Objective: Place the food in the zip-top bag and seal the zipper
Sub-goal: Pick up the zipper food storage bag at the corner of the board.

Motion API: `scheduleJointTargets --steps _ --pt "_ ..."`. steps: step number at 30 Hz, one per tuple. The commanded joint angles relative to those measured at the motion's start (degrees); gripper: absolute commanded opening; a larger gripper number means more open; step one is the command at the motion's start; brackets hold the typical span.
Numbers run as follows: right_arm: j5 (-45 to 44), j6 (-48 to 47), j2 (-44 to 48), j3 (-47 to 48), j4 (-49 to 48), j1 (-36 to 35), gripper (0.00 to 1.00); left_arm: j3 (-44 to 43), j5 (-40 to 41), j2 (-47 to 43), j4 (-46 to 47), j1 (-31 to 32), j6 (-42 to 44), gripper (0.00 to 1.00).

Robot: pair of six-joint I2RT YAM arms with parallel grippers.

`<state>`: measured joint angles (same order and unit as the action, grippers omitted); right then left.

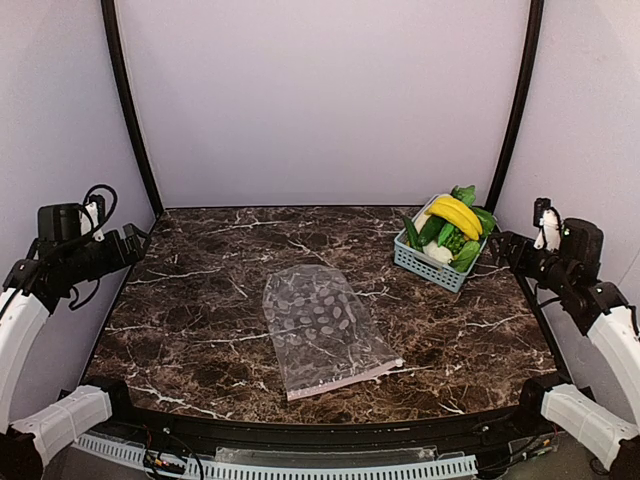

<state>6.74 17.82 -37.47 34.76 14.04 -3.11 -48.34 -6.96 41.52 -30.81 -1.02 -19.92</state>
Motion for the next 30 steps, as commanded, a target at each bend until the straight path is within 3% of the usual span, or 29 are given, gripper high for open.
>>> scheduleJointTargets --steps 1,9,11,14,23,30 --pt "4.08 -1.26 0.25 2.74 3.27 0.31 0.99 0.52 -1.45 0.12 -2.54 -0.32 -1.3 1.0" --pt "15.15 -2.45 -0.73 4.74 4.85 0.27 0.99 0.94 -11.73 1.71 -0.22 0.3 -2.45 1.0" --pt "18.42 -2.47 -2.06 5.74 5.85 -0.13 0.98 1.02 -12.47 1.88 -0.36 3.49 -2.89 0.97" --pt "19.42 -1.56 -4.63 6.78 7.48 -3.35 0.92 3.84 -10.36 2.39 2.38 13.98 -7.1 0.96" --pt "11.65 4.21 -9.15 3.32 1.69 -17.32 0.91 13.73 -2.4 14.94 20.71 44.14 -22.79 0.95" --pt "9.02 6.13 -9.99 2.24 0.23 -21.12 0.9 13.42 -1.61 24.98 27.12 54.36 -29.96 0.95"
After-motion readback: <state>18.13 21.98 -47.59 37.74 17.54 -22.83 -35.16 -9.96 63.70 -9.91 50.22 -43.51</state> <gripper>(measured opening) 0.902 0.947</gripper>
